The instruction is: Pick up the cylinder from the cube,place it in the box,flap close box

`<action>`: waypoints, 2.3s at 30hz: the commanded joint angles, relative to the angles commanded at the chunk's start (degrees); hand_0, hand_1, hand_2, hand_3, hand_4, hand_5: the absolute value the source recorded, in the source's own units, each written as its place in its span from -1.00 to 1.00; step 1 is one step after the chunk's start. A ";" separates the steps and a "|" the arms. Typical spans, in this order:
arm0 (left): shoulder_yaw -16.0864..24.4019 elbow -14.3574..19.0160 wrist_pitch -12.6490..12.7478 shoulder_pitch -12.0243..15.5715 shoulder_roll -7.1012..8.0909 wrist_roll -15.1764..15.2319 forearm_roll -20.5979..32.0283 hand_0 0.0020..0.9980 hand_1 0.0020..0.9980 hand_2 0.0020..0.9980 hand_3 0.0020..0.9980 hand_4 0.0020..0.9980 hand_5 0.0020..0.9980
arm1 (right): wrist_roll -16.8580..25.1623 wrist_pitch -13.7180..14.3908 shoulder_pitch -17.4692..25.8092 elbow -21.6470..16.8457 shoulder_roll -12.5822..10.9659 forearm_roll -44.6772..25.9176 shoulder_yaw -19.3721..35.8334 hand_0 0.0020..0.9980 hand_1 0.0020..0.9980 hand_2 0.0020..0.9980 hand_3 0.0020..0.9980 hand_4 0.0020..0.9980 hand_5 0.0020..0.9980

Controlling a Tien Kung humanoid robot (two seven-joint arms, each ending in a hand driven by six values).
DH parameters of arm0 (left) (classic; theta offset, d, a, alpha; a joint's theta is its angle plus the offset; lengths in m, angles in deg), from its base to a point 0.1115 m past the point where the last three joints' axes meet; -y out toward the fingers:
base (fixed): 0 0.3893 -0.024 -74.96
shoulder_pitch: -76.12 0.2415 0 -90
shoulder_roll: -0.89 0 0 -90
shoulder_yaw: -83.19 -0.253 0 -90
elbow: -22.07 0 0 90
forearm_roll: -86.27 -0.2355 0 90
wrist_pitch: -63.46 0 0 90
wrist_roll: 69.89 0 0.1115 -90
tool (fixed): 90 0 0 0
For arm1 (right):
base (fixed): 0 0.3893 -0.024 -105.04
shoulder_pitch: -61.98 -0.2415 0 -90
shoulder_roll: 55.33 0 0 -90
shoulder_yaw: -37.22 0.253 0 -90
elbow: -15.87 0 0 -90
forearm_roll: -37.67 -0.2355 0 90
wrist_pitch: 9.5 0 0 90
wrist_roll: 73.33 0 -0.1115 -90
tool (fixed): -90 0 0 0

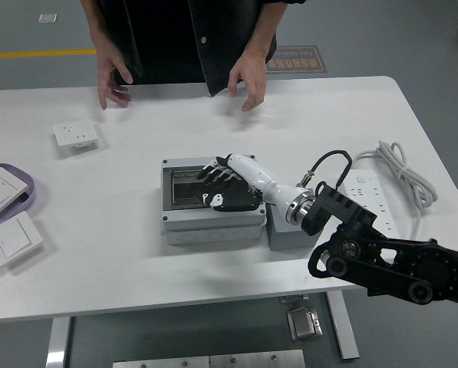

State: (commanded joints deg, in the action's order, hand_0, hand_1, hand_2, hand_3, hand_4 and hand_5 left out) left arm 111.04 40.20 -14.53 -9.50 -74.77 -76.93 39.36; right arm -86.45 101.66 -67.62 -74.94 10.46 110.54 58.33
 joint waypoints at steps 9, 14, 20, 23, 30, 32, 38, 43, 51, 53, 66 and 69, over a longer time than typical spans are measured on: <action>0.04 0.06 -0.02 0.28 0.18 -0.08 0.22 0.21 0.25 0.27 0.31 0.43 -0.58 | 3.28 2.00 10.11 -4.36 -4.49 1.14 12.60 0.13 0.18 0.26 0.29 0.41 -0.10; 0.02 0.13 0.01 0.41 0.48 -0.16 0.39 0.21 0.25 0.27 0.31 0.44 -0.58 | 5.86 2.95 16.80 -4.63 -5.49 0.47 21.72 0.13 0.18 0.26 0.29 0.40 -0.11; -0.08 0.30 0.03 0.30 0.75 -0.20 0.41 0.21 0.25 0.27 0.31 0.44 -0.58 | 8.35 1.74 22.68 -2.27 -3.37 -2.52 31.25 0.15 0.16 0.24 0.27 0.37 -0.11; -0.23 0.25 0.00 0.31 0.90 -0.23 0.49 0.21 0.25 0.27 0.31 0.44 -0.58 | 11.05 -0.01 24.11 -0.39 -1.84 -6.30 35.45 0.15 0.16 0.24 0.27 0.37 -0.11; 0.03 0.17 -0.06 0.40 0.82 -0.26 0.25 0.21 0.25 0.27 0.31 0.44 -0.57 | 17.05 -3.60 26.19 3.03 -0.92 -15.21 43.04 0.15 0.16 0.24 0.27 0.36 -0.11; 0.08 0.04 -0.07 0.49 0.75 -0.27 0.32 0.21 0.25 0.27 0.31 0.44 -0.57 | 18.19 -4.39 26.68 3.58 -1.01 -17.34 44.29 0.18 0.18 0.24 0.27 0.35 -0.15; -0.06 -0.17 -0.11 0.63 0.56 -0.30 0.67 0.21 0.25 0.27 0.31 0.44 -0.57 | 21.00 -5.99 27.74 4.33 -0.80 -21.66 46.68 0.23 0.21 0.25 0.27 0.37 -0.19; -0.16 -0.10 -0.12 0.56 0.47 -0.31 0.81 0.21 0.25 0.27 0.31 0.44 -0.57 | 22.83 -6.03 28.02 4.62 -0.56 -22.85 47.54 0.23 0.21 0.25 0.27 0.37 -0.19; 0.00 -0.18 -0.18 0.60 0.52 -0.38 0.60 0.21 0.25 0.27 0.31 0.44 -0.56 | 23.24 -5.94 28.47 5.43 -0.45 -23.31 47.70 0.34 0.27 0.28 0.29 0.42 -0.27; 0.11 -0.14 -0.17 0.63 0.45 -0.38 0.53 0.21 0.25 0.27 0.31 0.44 -0.56 | 23.26 -5.89 28.65 5.52 -0.38 -23.23 47.80 0.34 0.27 0.28 0.29 0.42 -0.27; 0.17 -0.47 -0.31 0.81 -0.17 -0.40 0.48 0.21 0.25 0.27 0.31 0.44 -0.56 | 24.02 -4.97 27.39 5.91 0.11 -22.41 47.21 0.38 0.30 0.35 0.33 0.49 -0.36; 0.29 -0.33 -0.25 0.46 0.06 -0.40 0.35 0.21 0.25 0.27 0.31 0.44 -0.56 | 24.11 -4.70 26.80 5.96 0.44 -21.98 47.24 0.38 0.30 0.35 0.31 0.48 -0.37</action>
State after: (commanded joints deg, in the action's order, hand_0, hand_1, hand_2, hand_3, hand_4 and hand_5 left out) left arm 111.33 39.87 -14.79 -9.04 -74.71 -77.32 39.70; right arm -62.34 96.96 -40.82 -68.98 10.90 88.56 105.57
